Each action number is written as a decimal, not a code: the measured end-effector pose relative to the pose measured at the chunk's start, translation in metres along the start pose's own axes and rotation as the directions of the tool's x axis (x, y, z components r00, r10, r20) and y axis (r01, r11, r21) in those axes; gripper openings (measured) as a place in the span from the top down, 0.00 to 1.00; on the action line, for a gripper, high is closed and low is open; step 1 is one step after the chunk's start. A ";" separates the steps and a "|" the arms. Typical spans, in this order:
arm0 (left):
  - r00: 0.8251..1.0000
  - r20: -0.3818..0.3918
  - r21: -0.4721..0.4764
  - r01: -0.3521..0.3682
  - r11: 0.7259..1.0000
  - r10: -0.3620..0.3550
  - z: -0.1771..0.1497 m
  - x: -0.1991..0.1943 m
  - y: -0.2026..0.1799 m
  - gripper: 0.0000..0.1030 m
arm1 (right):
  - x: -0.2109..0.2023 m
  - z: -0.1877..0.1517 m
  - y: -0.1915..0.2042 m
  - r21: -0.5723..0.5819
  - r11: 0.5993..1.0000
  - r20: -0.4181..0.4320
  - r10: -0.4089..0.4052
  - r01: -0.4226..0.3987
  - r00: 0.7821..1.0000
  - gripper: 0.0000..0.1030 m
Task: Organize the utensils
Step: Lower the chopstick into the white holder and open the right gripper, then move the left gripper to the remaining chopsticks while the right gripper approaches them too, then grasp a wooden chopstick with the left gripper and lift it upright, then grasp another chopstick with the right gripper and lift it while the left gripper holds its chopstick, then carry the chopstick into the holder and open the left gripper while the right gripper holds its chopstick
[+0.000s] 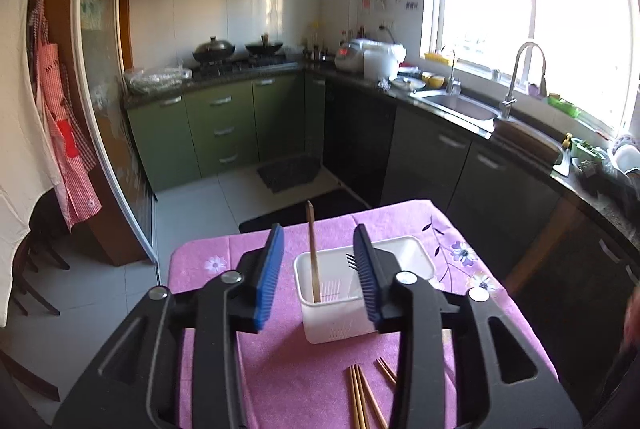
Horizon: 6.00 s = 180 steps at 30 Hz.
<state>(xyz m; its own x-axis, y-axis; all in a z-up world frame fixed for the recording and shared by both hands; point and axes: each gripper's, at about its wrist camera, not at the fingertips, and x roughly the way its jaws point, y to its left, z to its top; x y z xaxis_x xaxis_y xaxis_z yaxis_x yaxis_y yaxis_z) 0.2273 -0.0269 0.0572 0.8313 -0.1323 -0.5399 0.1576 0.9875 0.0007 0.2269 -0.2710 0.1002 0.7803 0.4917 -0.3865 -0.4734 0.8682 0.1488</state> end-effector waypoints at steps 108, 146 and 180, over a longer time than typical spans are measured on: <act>0.966 -0.253 -0.051 0.039 0.998 -0.051 -0.131 0.005 0.008 0.95 | 0.112 -0.198 -0.027 0.155 0.988 -0.507 0.096 -0.019 0.856 0.78; 0.983 -0.174 -0.003 0.055 0.999 -0.054 -0.140 -0.042 0.003 0.95 | 0.203 -0.222 0.028 -0.083 0.996 -0.651 -0.088 0.044 0.754 0.94; 0.985 -0.160 0.011 0.074 0.997 -0.071 -0.105 -0.052 -0.001 0.95 | -0.031 -0.163 0.000 0.035 0.997 -0.207 -0.061 0.070 0.976 0.94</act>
<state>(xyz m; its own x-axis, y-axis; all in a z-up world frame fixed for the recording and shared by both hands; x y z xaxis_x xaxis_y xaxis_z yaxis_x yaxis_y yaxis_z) 0.1282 -0.0118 -0.0035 0.7218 -0.1868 -0.6665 0.2247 0.9740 -0.0296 0.1360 -0.2972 -0.0359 0.7060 0.4133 -0.5751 -0.4031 0.9022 0.1535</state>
